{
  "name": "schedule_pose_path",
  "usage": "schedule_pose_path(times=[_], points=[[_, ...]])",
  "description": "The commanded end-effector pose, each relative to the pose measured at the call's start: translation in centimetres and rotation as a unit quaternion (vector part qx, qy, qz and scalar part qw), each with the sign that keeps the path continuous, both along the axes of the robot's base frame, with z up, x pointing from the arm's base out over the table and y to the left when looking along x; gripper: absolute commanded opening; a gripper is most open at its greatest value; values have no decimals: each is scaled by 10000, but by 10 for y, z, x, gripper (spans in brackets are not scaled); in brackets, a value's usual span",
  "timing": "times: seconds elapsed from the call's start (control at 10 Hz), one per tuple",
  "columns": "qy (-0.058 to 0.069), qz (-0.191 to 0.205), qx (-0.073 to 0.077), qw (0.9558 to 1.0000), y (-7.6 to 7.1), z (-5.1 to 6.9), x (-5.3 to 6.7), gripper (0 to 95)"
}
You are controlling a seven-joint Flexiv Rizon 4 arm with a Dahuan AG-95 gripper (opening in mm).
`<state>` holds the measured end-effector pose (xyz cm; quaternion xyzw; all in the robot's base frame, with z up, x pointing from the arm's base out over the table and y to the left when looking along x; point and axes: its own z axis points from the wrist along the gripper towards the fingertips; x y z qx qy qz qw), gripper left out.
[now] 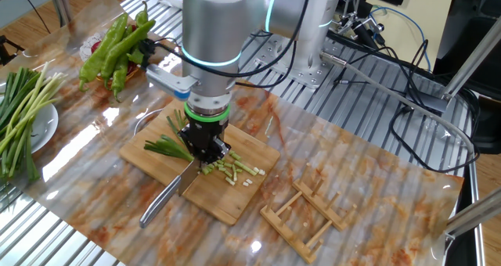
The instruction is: Chop the green garlic
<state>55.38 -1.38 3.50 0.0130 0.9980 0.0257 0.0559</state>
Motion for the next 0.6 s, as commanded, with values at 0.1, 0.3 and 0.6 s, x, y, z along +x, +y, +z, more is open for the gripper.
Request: schedule_pose_path(times=[0.1, 0.3, 0.6], points=[[32, 23, -108, 9999, -1, -1, 2, 0], [94, 33, -77, 9999, -1, 7, 2, 0], [69, 21, -75, 9999, -1, 4, 3, 0]])
